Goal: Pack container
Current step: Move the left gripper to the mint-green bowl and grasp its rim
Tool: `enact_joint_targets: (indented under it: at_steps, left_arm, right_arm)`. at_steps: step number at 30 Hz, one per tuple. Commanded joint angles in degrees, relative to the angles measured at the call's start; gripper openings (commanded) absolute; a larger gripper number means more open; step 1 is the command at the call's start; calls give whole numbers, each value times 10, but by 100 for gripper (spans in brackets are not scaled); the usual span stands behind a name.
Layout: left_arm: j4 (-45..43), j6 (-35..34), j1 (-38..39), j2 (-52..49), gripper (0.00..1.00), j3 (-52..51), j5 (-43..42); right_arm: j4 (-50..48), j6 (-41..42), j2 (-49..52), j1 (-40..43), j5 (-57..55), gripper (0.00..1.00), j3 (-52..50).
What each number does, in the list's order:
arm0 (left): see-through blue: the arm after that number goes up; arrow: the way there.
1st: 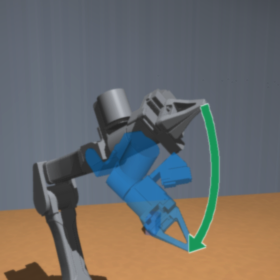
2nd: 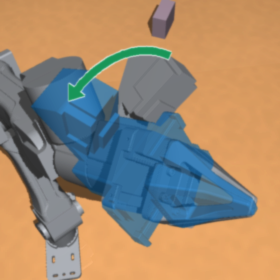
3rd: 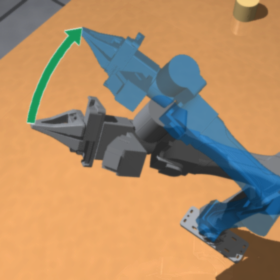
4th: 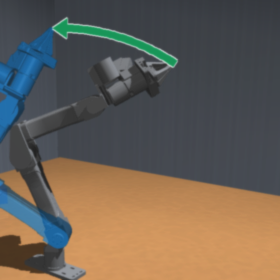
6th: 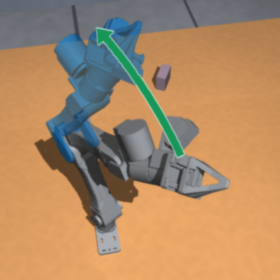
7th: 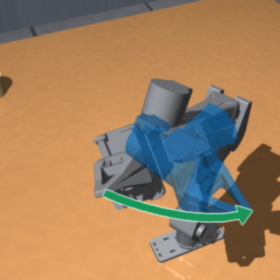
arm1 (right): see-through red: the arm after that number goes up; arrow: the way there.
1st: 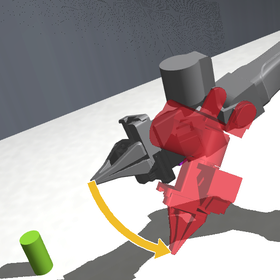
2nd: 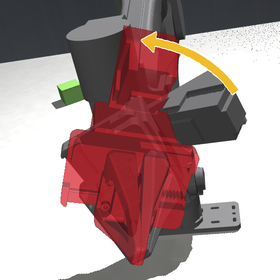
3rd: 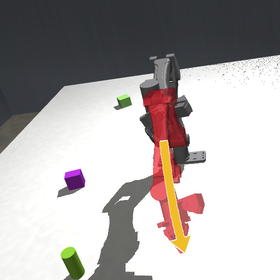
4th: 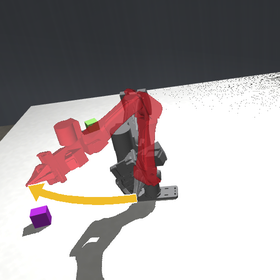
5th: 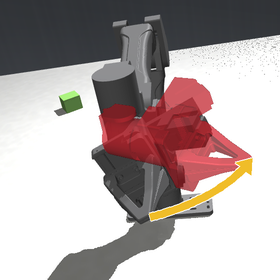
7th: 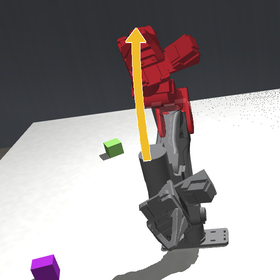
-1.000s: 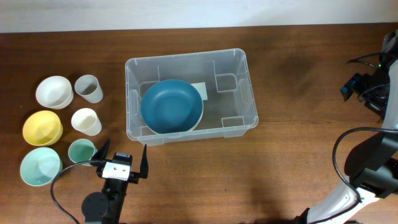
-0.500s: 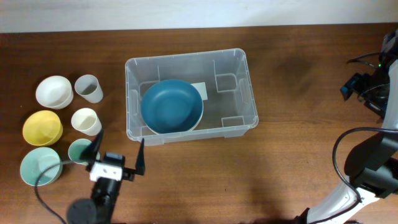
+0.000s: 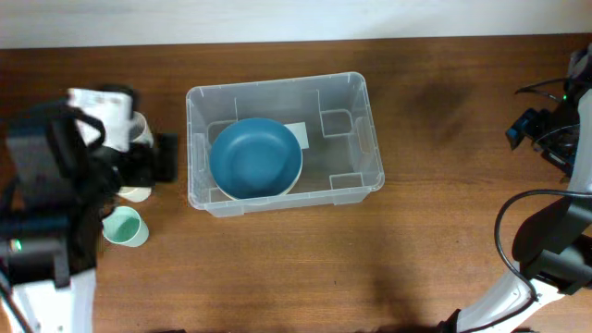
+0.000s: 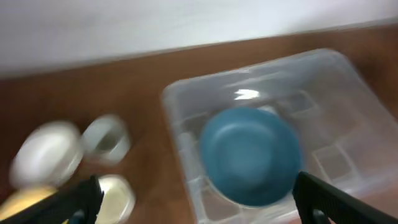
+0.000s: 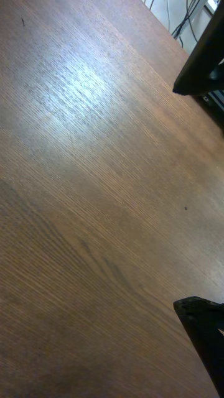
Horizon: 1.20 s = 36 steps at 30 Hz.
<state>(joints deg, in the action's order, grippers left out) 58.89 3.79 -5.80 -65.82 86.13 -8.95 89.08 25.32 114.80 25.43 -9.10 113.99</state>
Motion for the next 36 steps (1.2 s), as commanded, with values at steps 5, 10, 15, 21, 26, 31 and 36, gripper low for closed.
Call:
enact_joint_targets:
  at_steps: [5, 10, 15, 21, 26, 31, 36]
  left_arm:
    - [130, -349, -231, -38, 100, 58, 205]
    - [192, -379, -329, -54, 100, 57, 181]
    - [204, -462, -416, -74, 100, 48, 165]
    - [213, -468, -441, -116, 100, 23, 90]
    - [200, -469, -444, -206, 100, 2, 91]
    - [198, -469, -444, -295, 99, 2, 92]
    - [198, -469, -444, -370, 93, 2, 111]
  right_arm:
    - [0, 5, 0, 1, -3, 99, -2]
    - [0, 5, 0, 1, -3, 99, -2]
    - [0, 5, 0, 1, -3, 99, -2]
    - [0, 5, 0, 1, -3, 99, -2]
    - [0, 5, 0, 1, -3, 99, -2]
    - [0, 5, 0, 1, -3, 99, -2]
    - [0, 5, 0, 1, -3, 99, -2]
